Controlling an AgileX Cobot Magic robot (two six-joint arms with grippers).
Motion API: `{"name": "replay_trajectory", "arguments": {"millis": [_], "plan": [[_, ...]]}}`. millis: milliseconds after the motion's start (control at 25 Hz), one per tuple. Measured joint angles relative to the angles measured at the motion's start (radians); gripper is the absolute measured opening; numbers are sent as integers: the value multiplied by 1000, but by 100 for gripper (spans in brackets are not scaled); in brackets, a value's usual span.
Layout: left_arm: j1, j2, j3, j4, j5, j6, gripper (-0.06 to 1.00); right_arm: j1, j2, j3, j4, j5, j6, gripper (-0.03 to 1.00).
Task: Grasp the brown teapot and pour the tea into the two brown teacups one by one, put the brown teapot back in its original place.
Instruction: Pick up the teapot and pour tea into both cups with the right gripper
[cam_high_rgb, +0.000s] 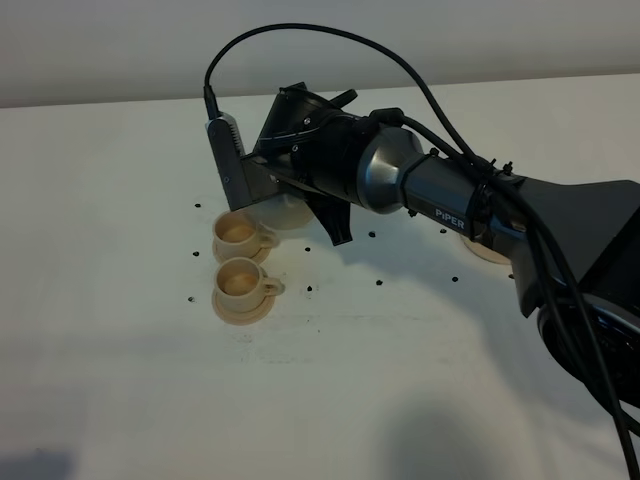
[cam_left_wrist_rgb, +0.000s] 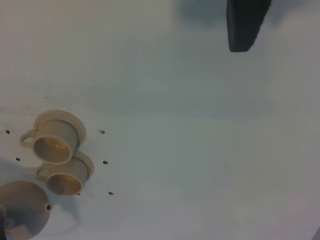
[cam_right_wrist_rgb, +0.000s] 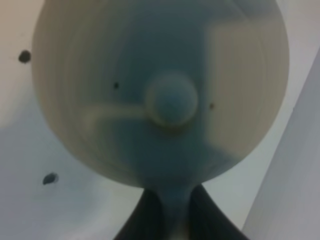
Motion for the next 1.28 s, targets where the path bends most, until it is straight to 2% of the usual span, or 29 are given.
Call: {"name": "replay_trajectory", "arguments": {"millis": [600, 920, 1280], "plan": [[0, 0, 0, 0, 0, 0, 61, 11, 3, 0, -32, -17, -5, 13], [0, 0, 0, 0, 0, 0, 61, 20, 4, 0, -55, -20, -70, 13], [0, 0, 0, 0, 0, 0, 61, 21, 4, 0, -77, -28, -79, 13]]}}
